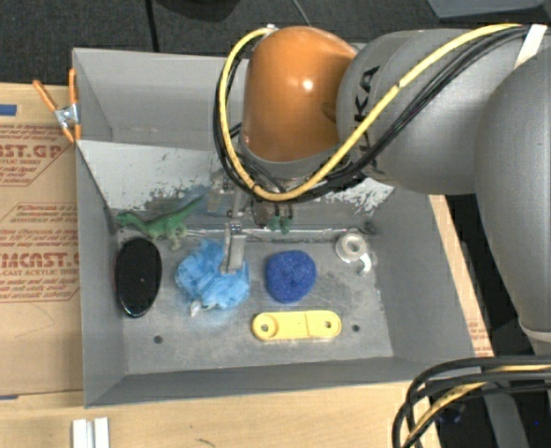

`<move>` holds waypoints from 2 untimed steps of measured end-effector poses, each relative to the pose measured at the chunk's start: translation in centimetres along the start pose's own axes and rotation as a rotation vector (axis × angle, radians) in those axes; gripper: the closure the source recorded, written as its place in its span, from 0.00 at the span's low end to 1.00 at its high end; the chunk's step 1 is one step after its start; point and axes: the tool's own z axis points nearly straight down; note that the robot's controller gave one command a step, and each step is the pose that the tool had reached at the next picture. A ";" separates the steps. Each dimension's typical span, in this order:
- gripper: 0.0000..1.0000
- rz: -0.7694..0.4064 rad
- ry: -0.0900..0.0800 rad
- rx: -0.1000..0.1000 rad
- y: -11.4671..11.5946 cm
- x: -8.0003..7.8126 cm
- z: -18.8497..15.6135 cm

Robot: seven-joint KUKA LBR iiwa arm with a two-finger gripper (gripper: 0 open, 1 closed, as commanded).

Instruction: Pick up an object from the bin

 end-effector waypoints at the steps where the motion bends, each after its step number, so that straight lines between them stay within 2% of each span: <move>1: 0.00 0.002 -0.008 -0.001 -0.1 -0.1 -0.5; 2: 0.00 0.052 -0.008 -0.003 -1.7 1.3 5.0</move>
Offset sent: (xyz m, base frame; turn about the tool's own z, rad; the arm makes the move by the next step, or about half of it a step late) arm -0.0207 -0.0263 -0.0742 0.0765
